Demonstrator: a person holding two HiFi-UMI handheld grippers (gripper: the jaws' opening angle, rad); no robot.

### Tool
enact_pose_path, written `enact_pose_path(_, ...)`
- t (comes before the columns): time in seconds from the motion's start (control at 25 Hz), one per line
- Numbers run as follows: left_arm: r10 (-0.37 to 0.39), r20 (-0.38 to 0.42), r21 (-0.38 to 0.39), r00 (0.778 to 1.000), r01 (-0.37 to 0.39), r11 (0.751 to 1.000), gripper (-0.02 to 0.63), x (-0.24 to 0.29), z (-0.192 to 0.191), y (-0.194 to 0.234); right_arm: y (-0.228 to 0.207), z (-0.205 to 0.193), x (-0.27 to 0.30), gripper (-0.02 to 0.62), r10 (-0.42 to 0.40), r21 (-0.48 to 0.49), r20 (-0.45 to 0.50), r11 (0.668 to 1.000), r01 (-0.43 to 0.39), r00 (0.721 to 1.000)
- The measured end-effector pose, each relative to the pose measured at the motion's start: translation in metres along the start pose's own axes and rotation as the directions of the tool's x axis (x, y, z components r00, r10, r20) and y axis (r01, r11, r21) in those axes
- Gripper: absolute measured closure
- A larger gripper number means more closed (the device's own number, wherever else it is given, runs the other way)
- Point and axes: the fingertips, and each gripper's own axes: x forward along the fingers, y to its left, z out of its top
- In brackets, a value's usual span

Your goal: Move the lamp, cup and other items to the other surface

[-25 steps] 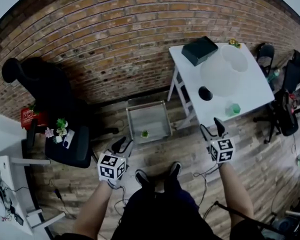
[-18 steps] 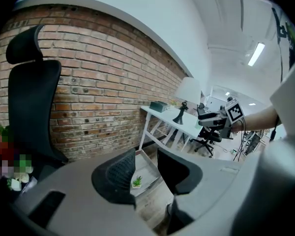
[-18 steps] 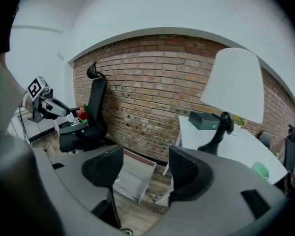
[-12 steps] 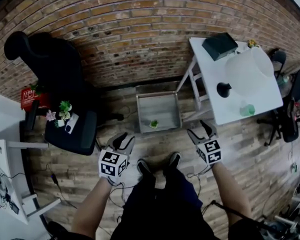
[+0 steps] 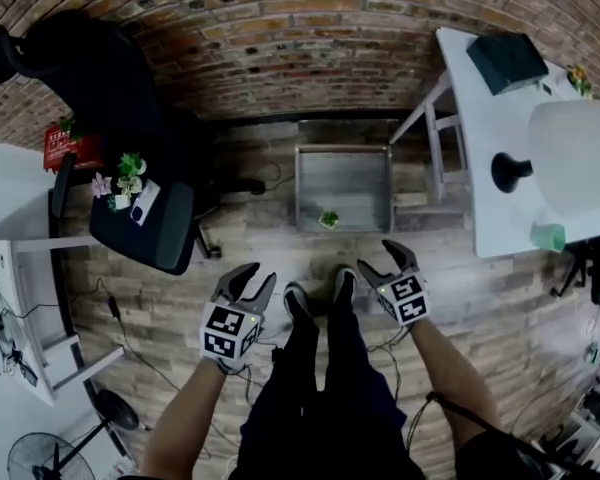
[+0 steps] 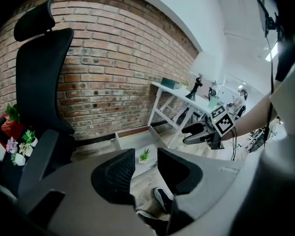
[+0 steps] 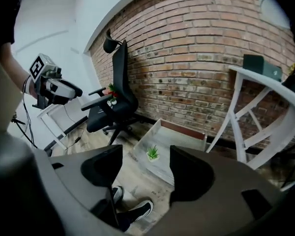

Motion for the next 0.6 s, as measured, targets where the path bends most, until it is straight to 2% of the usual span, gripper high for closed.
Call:
enact_pose_path(0.2, 0.023, -0.055, 0.082, 0.998, -0.018, 0.997, 0.465, 0.043, -0.022, 0.001, -0.012, -0.039, 0.068, 0.290, 0.059, -0.030, -0.045, 0.998, -0.061, 0.997)
enact_pose_path(0.44, -0.006, -0.075, 0.048, 0.997, 0.010, 0.999, 0.463, 0.088, -0.044, 0.005, -0.020, -0.062, 0.129, 0.288, 0.104, -0.043, -0.089, 0.993, -0.108, 0.991)
enact_pose_path(0.6, -0.027, -0.080, 0.034, 0.996, 0.029, 0.999, 0.462, 0.114, -0.059, 0.006, -0.016, -0.084, 0.170, 0.285, 0.141, -0.090, -0.123, 0.984, -0.152, 0.982)
